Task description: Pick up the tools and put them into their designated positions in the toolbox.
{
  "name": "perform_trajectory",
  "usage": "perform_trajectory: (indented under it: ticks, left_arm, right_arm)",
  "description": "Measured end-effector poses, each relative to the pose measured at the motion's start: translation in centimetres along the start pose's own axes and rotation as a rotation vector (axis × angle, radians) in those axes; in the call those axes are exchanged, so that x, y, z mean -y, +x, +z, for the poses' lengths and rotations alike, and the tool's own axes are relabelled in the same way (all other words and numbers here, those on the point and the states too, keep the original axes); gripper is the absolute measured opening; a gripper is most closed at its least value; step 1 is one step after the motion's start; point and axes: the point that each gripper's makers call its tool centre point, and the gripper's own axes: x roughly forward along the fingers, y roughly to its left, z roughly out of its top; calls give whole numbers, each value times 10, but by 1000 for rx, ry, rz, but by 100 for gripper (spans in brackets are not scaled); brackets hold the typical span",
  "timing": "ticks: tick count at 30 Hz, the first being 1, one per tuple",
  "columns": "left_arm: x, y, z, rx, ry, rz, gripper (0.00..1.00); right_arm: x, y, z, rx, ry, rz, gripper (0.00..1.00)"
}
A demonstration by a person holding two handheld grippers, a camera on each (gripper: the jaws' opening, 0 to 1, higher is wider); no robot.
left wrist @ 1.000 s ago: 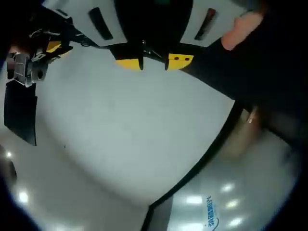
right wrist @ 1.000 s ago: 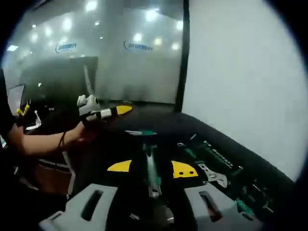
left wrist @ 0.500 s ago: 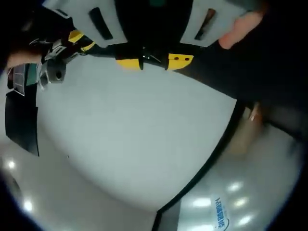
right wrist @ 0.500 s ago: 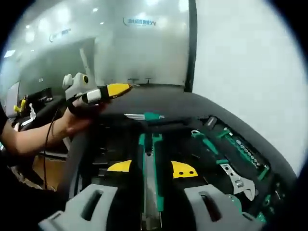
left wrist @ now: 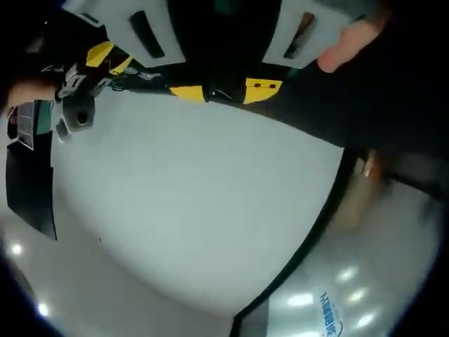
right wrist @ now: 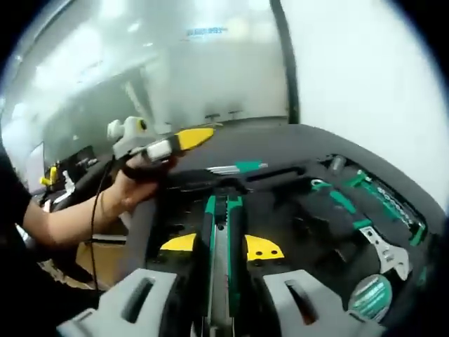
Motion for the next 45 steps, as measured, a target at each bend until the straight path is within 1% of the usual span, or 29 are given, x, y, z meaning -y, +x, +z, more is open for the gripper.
perform_trajectory:
  ticks: [2,9,11,12,15,22,23,28,30,32,33,34,35,36,37,38,39,40,41,42,43,44,45]
  left_arm:
    - [1,-1,-1,-3,1,1,18]
    - [0,0,-5,-27,15,7,18]
    - [1,1,-6,-30,19,6,18]
    - [1,1,-7,-30,21,6,18]
    - [0,1,-7,-34,28,12,18]
    - [-1,1,-8,-36,33,14,18]
    - [0,1,-8,-36,34,12,18]
    - [0,1,-10,-44,42,11,18]
    - [1,1,-11,-50,49,8,18]
    - [9,-1,-13,-68,59,-30,17]
    - [11,-2,-16,-79,97,-41,17]
    - [16,-3,-16,-73,167,-45,17]
    - [22,-4,-15,-60,195,-66,17]
    - [31,-5,-13,-44,177,-96,17]
    - [41,-6,-9,-26,161,-148,17]
    - [49,-7,-9,-36,182,-184,17]
    - [57,-10,-15,-85,162,-224,17]
    - [62,-12,-22,-143,138,-238,16]
    - [68,-17,-35,-253,126,-243,13]
    - [69,-18,-39,-287,124,-246,8]
    - [71,-20,-50,-365,159,-246,2]
    - [72,-21,-56,-410,206,-251,2]
    - [73,-27,-65,-464,276,-257,2]
  right_arm:
    - [-6,1,1,-5,0,27,21]
    - [-27,0,-1,-14,1,78,21]
    - [-34,-1,-3,-17,-16,92,22]
    - [-33,1,-2,-19,-28,106,22]
    - [-37,2,-3,-26,-25,128,22]
    - [-46,6,-6,-40,-31,158,22]
    - [-48,8,-7,-50,-47,158,22]
    - [-51,9,-5,-34,-102,153,22]
    - [-52,10,-3,-17,-120,141,22]
    - [-53,9,-1,6,-148,134,24]
    - [-53,7,2,27,-155,139,26]
    - [-53,3,6,46,-139,145,30]
    - [-53,0,11,70,-122,147,31]
    - [-45,-10,22,114,-109,114,31]
    - [-43,-13,25,128,-106,99,27]
    - [-31,-27,39,191,-70,40,23]
    - [-24,-37,46,235,-30,2,17]
    - [-13,-48,52,277,28,-53,7]
    - [-7,-54,51,283,61,-93,0]
    - [-9,-60,47,299,97,-112,0]
    - [-9,-61,45,312,87,-127,0]
    - [-14,-59,38,298,70,-149,0]
    - [-18,-56,33,290,41,-171,0]
